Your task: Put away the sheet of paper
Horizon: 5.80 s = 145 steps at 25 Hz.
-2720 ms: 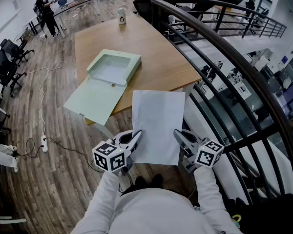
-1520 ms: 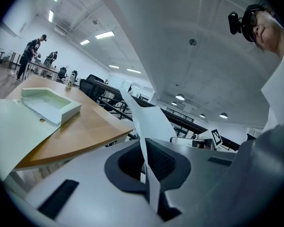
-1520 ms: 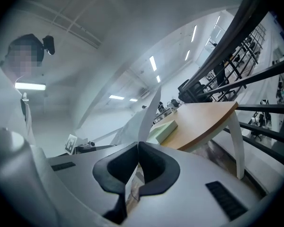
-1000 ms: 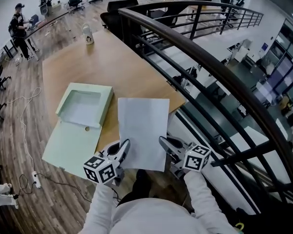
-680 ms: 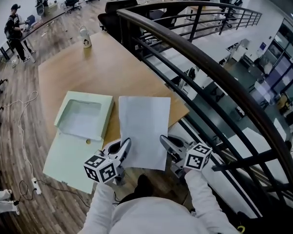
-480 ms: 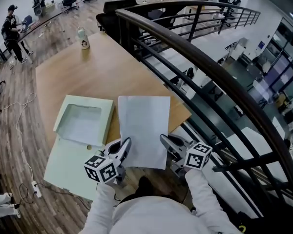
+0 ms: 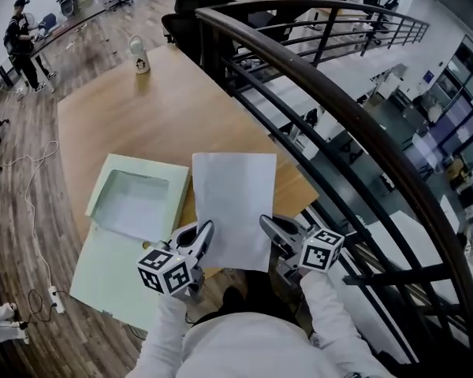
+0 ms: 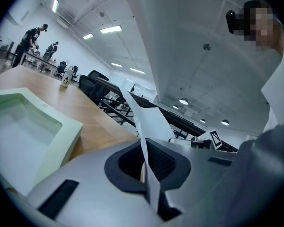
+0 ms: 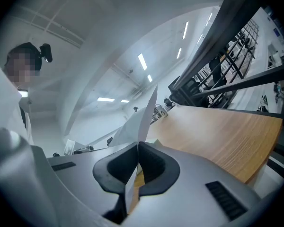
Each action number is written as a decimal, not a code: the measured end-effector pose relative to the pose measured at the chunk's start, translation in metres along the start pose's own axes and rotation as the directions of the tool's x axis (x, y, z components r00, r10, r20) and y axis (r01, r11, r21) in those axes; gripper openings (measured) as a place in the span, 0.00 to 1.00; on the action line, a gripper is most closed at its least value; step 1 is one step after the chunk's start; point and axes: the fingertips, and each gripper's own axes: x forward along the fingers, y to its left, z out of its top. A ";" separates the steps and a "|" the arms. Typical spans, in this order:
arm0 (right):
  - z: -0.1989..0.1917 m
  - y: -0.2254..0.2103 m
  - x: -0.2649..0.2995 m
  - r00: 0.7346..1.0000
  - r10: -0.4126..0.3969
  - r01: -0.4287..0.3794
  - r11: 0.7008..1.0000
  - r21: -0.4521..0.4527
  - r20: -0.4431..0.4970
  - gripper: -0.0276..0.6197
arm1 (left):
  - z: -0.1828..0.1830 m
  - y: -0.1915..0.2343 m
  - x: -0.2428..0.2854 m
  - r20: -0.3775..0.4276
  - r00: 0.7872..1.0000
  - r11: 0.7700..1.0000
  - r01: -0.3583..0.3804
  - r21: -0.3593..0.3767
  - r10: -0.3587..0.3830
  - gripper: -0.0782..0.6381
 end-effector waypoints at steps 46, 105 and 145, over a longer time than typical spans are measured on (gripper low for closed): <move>-0.084 0.119 0.284 0.401 0.647 -0.679 0.685 0.263 -0.648 0.09 | 0.000 0.131 -0.205 0.260 0.463 0.528 -0.688 -0.498 0.848 0.13; -0.165 0.121 0.411 0.509 0.254 -0.727 0.639 -0.252 -0.822 0.24 | -0.053 0.218 -0.241 0.172 0.393 0.418 -0.714 -0.562 0.903 0.13; -0.263 0.132 0.470 0.492 0.020 -0.734 0.547 -0.402 -0.871 0.24 | -0.077 0.239 -0.236 0.020 0.427 0.339 -0.687 -0.642 0.904 0.13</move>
